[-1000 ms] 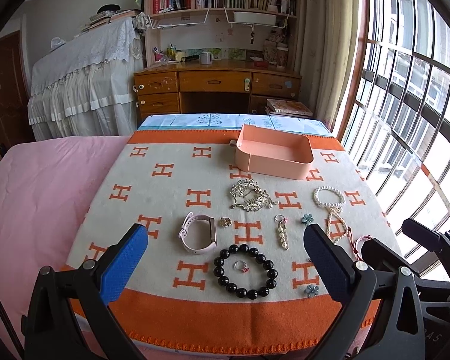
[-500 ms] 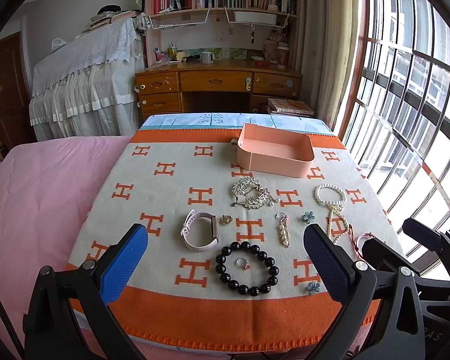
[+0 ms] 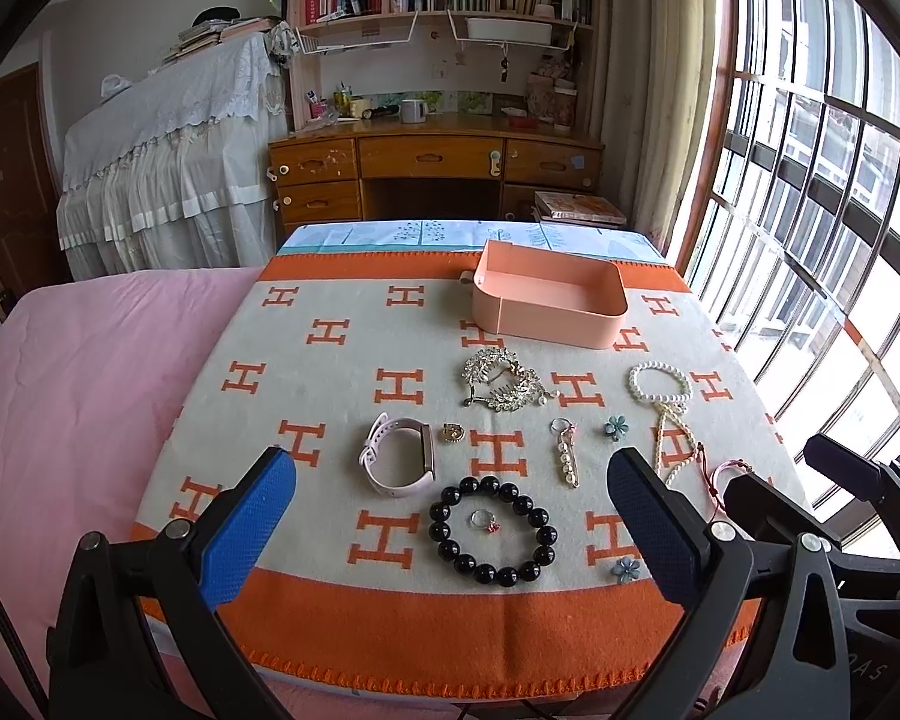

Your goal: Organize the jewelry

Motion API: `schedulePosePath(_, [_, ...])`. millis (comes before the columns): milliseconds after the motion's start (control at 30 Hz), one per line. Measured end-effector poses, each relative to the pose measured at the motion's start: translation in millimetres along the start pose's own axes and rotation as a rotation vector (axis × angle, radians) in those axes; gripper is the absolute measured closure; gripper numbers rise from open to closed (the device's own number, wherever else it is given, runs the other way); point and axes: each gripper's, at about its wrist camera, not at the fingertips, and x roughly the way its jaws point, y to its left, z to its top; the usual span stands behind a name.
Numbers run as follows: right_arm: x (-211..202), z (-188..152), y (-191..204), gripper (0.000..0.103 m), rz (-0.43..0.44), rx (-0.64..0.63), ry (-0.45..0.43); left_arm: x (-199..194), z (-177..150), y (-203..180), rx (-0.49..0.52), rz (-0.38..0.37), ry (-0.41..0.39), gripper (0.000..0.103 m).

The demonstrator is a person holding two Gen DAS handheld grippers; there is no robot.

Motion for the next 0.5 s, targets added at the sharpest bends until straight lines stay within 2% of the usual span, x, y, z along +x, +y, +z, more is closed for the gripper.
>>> schedulePosePath(267, [0,-1,0,0.016,0.000,0.000,0.003,1,-12,2,0.005,-0.010,0.022,0.001])
schedulePosePath(500, [6,-8,3,0.016,-0.001,0.007,0.026,17,-2,1,0.016,-0.048,0.087,0.001])
